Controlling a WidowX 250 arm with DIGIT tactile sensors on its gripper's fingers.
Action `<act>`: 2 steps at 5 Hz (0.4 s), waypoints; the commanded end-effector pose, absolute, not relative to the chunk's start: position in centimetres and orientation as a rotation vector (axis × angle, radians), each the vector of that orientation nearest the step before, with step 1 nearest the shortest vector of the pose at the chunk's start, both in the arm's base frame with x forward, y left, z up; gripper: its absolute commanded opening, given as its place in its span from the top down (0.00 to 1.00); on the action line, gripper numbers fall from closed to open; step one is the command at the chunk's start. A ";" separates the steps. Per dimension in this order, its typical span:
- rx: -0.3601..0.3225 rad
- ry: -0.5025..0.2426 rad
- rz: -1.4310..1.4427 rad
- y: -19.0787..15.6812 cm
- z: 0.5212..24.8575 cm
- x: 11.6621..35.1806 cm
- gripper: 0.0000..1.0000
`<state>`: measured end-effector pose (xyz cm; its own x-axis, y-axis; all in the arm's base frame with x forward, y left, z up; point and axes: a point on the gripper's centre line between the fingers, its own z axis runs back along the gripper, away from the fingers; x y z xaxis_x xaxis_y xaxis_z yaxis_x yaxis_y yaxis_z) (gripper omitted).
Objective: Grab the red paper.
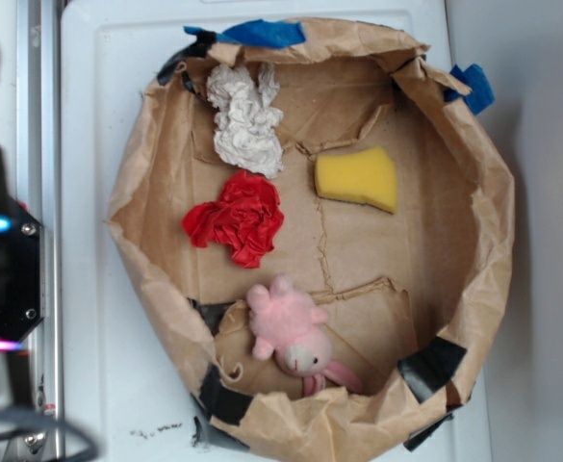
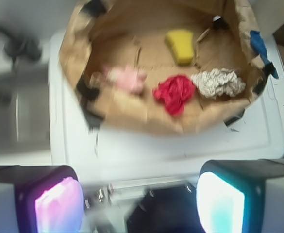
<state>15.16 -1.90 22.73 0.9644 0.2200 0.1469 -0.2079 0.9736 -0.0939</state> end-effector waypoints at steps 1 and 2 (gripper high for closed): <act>-0.084 -0.137 0.404 -0.2 20.8 18.2 0.00; -0.068 -0.118 0.520 1.5 18.2 19.6 0.00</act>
